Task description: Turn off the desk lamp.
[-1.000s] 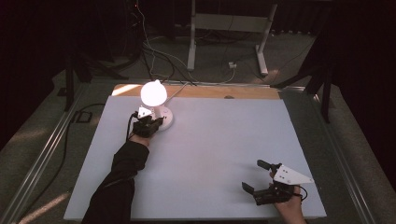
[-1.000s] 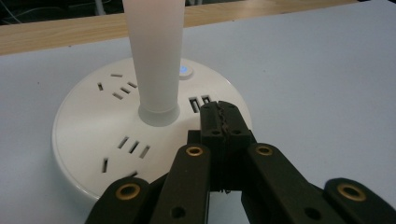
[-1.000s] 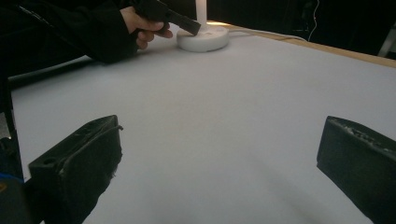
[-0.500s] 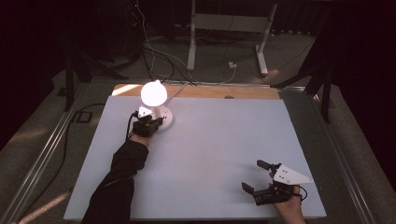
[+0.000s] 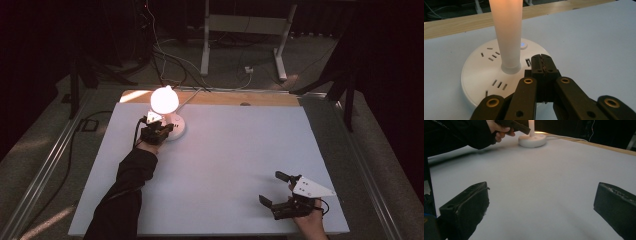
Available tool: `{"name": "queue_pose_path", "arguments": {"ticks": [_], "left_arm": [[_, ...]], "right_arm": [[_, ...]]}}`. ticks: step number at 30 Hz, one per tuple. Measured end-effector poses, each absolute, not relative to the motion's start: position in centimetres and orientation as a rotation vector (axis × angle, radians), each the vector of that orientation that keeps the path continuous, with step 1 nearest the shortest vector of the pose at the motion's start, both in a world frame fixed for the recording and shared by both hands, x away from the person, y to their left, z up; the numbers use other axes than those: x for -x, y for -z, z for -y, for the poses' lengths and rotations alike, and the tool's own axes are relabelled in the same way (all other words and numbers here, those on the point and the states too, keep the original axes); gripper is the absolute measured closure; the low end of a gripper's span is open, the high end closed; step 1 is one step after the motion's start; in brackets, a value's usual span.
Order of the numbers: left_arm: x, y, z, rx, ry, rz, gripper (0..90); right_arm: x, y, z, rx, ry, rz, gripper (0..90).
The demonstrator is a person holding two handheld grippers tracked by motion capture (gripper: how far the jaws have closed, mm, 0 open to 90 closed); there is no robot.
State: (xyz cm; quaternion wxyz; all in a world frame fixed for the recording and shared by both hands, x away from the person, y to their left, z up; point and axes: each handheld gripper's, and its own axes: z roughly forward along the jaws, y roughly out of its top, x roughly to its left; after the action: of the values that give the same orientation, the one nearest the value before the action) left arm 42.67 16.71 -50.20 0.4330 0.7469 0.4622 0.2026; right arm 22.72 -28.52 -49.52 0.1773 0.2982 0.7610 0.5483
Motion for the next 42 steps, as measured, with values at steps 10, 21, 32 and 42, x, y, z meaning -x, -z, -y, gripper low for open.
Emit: {"name": "queue_pose_path", "arguments": {"ticks": [10, 21, 32, 42], "left_arm": [[-42.9, 50.6, -16.6, -1.870, -0.497, -1.160, 90.0], [-42.9, 51.0, -16.7, -1.870, -0.497, -1.161, 90.0], [-42.9, 51.5, -16.7, -1.871, -0.491, -1.169, 90.0], [-42.9, 51.5, -16.6, -1.880, -0.505, -1.164, 90.0]], "right_arm": [[-22.7, 49.5, 28.6, -0.850, -1.555, -2.154, 0.0], [-22.7, 49.5, 28.6, -0.848, -1.555, -2.152, 0.0], [-22.7, 49.5, 28.6, -0.850, -1.554, -2.155, 0.0], [-22.7, 49.5, 28.6, -0.848, -1.553, -2.152, 0.0]]}}
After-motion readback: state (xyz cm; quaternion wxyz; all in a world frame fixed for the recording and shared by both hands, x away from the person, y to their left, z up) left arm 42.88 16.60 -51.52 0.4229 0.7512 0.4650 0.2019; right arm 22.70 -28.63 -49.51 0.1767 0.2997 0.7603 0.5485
